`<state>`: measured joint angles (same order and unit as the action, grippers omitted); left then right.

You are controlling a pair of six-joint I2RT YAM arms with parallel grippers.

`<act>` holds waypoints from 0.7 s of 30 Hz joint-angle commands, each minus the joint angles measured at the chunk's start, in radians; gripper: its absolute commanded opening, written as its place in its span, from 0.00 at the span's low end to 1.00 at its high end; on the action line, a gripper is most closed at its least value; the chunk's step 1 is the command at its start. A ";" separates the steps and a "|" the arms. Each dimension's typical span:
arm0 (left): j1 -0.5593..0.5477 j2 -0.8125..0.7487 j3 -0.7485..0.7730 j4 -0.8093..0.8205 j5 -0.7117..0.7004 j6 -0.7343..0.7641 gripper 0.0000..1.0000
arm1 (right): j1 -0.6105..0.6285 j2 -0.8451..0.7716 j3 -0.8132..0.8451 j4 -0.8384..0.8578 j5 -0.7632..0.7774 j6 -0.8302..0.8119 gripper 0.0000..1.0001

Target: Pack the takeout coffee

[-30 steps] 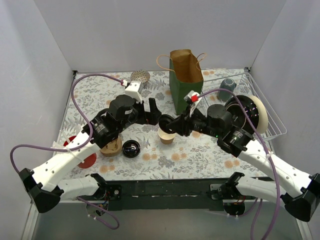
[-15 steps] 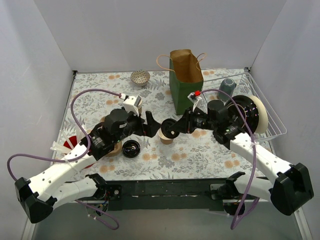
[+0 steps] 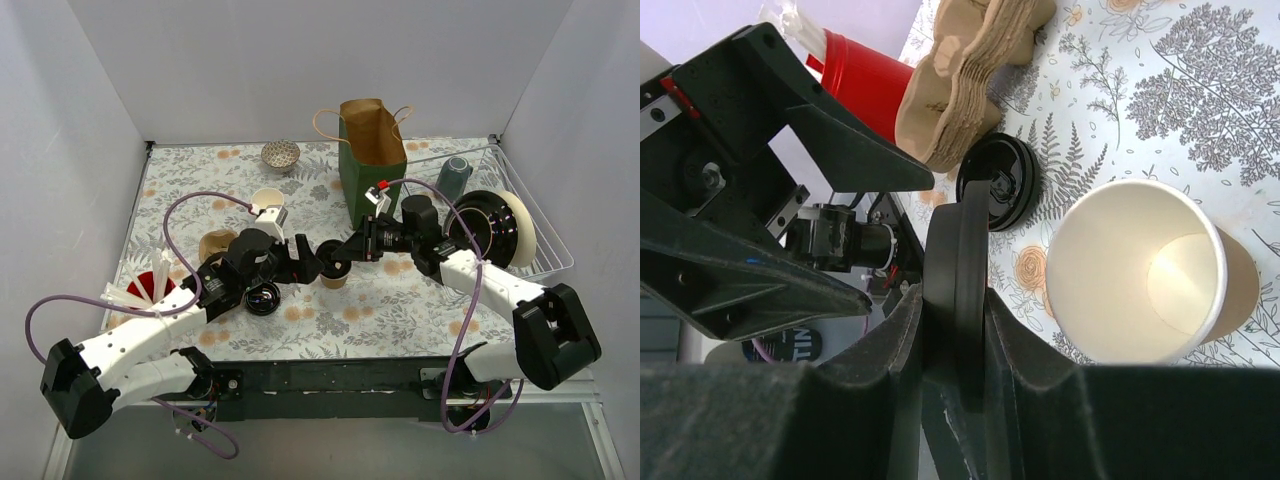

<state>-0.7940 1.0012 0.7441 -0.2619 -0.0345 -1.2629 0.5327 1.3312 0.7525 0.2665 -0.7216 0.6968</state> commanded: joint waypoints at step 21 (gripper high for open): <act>0.048 0.126 -0.002 0.020 -0.074 -0.035 0.81 | -0.031 0.137 0.031 0.102 -0.082 0.061 0.01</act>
<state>-0.7586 1.1263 0.7441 -0.2386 -0.0898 -1.2972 0.5049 1.4620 0.7528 0.3065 -0.7673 0.7376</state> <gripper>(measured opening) 0.816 0.294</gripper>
